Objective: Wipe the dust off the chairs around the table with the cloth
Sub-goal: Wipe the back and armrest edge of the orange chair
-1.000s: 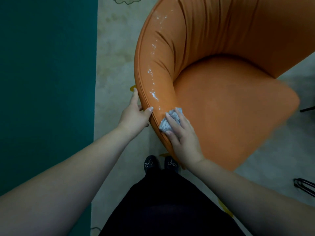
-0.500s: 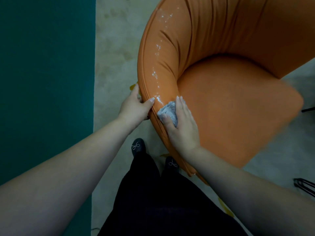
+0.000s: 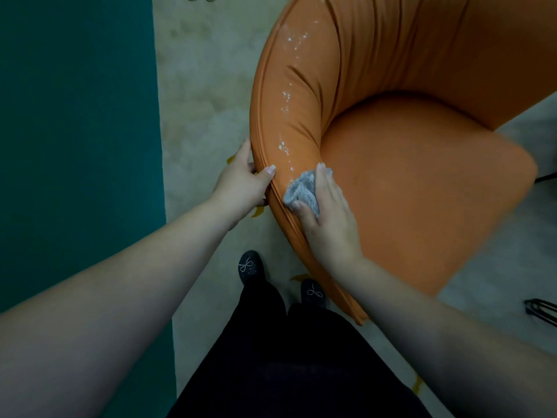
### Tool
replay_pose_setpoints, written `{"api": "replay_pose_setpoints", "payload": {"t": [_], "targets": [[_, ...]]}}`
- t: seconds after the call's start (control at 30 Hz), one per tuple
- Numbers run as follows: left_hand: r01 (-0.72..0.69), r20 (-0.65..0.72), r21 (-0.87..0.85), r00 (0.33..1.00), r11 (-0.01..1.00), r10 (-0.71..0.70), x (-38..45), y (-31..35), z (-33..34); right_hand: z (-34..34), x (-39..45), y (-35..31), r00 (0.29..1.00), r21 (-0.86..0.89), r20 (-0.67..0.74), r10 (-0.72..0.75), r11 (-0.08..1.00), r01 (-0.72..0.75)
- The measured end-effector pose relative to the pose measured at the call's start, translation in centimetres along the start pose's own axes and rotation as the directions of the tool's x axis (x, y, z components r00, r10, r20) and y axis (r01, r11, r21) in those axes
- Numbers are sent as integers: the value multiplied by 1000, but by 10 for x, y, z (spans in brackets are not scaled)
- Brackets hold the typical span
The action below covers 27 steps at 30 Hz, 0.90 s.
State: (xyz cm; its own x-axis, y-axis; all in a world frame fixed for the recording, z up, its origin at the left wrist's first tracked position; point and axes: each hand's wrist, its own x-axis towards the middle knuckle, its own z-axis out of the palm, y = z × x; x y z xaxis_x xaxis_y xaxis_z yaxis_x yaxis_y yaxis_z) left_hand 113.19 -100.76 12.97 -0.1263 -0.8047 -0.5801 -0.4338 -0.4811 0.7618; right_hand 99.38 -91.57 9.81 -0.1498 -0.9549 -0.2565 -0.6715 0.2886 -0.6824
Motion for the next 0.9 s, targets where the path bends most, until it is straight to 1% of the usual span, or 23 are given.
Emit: {"api": "replay_pose_setpoints", "payload": {"t": [0.1,0.2,0.33,0.47,0.53,0.6,0.73,0.9], "targets": [[-6,29,-2,1000,1000,6,5,3,-5,2,-16,3,999,-36,-11,32,999,-33],[-19,60,69,998,997,15,9,6,-8,4,7,-10,997,-27,-24,79,996,-79],[-73,100,152,993,986,58,17,11,-16,0,42,-27,999,7,-32,37,999,-37],[-109,160,200,984,974,77,28,19,-27,2,14,-21,999,-40,-27,21,999,-22],[-114,185,197,980,974,77,33,22,-32,7,8,-20,997,-54,-48,53,997,-56],[-105,200,194,978,975,65,37,24,-34,8,27,-26,994,-32,-80,80,996,-83],[-100,209,146,976,984,68,44,26,-39,6,70,-42,991,2,-111,74,997,-75],[-101,248,131,967,986,66,56,35,-46,11,40,-37,991,-90,-128,46,994,-58]]}}
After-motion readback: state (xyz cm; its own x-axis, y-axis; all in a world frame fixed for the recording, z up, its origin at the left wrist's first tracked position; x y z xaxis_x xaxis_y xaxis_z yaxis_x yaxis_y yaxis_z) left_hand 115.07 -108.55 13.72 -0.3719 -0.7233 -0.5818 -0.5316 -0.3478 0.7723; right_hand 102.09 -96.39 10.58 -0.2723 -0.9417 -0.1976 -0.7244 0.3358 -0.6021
